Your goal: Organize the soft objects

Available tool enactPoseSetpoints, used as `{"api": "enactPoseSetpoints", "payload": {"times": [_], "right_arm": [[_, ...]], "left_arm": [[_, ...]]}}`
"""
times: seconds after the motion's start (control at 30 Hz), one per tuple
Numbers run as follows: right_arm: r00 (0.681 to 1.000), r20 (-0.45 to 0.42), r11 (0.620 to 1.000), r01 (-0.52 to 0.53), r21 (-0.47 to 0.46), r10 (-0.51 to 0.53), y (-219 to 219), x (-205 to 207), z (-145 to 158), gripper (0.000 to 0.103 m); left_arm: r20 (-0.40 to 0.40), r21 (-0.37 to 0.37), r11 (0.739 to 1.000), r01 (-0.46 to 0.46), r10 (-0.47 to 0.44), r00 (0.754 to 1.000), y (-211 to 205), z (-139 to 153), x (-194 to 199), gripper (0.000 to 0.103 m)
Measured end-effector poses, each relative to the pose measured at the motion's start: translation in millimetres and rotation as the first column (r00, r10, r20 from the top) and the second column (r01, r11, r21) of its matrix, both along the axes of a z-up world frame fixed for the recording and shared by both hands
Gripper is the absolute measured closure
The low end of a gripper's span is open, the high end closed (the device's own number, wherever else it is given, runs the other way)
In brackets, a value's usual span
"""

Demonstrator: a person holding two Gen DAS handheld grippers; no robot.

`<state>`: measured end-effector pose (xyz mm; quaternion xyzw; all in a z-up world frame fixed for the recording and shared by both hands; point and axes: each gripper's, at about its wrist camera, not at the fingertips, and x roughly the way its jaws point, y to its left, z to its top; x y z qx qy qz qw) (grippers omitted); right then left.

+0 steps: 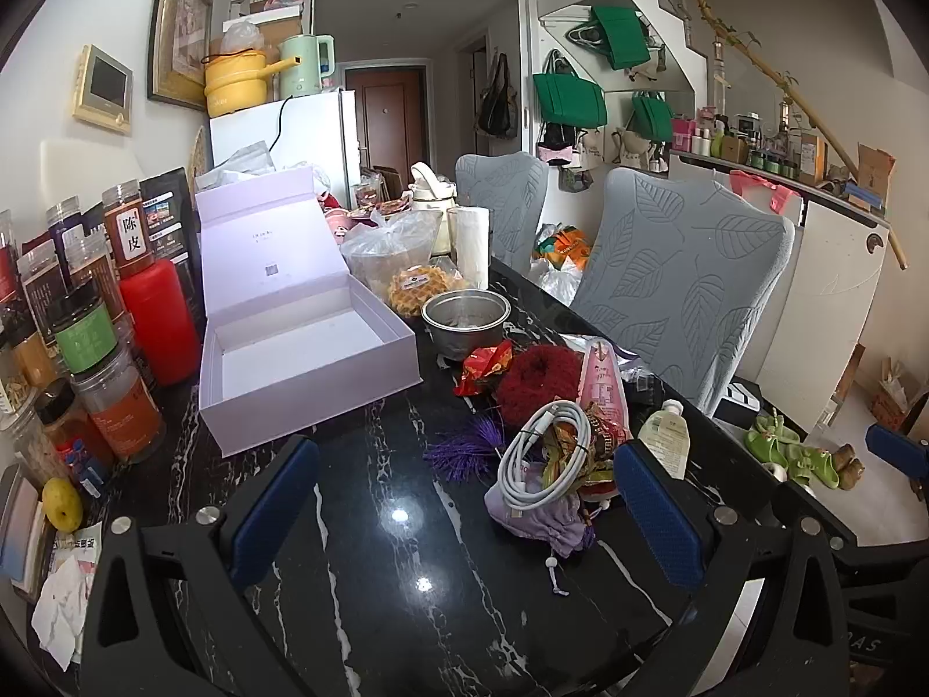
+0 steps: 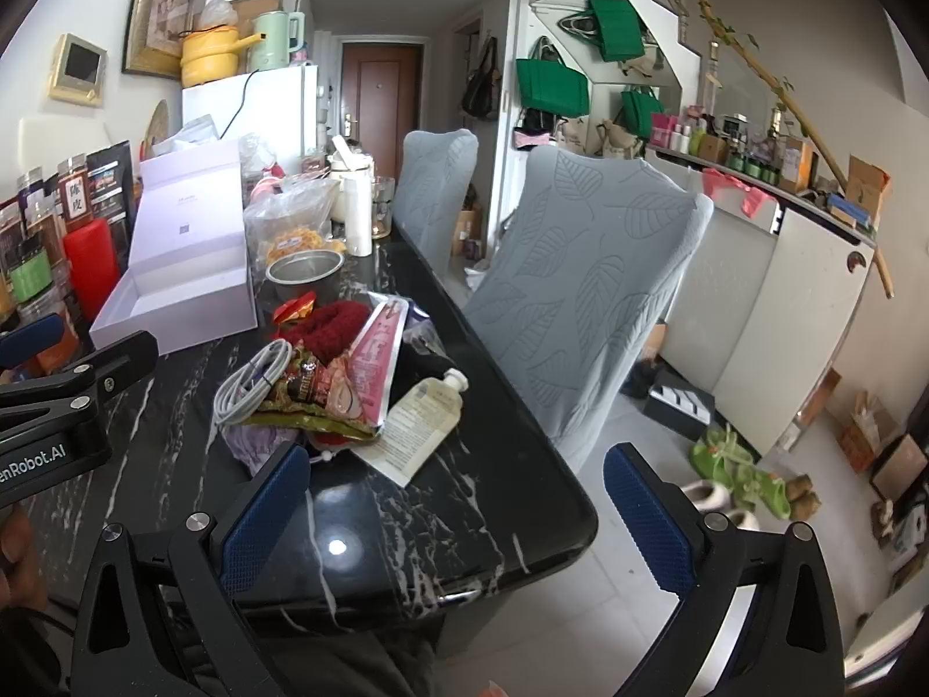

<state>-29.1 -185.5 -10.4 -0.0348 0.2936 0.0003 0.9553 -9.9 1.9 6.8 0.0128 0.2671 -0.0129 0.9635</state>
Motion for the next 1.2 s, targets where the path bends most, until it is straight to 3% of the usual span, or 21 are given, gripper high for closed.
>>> {"api": "enactPoseSetpoints", "payload": {"times": [1.2], "right_arm": [[1.000, -0.001, 1.000, -0.005, -0.009, 0.005, 5.1, -0.7, 0.6, 0.000]], "left_arm": [[-0.007, -0.004, 1.000, 0.006, -0.006, 1.000, 1.0, 0.6, -1.0, 0.000]]}}
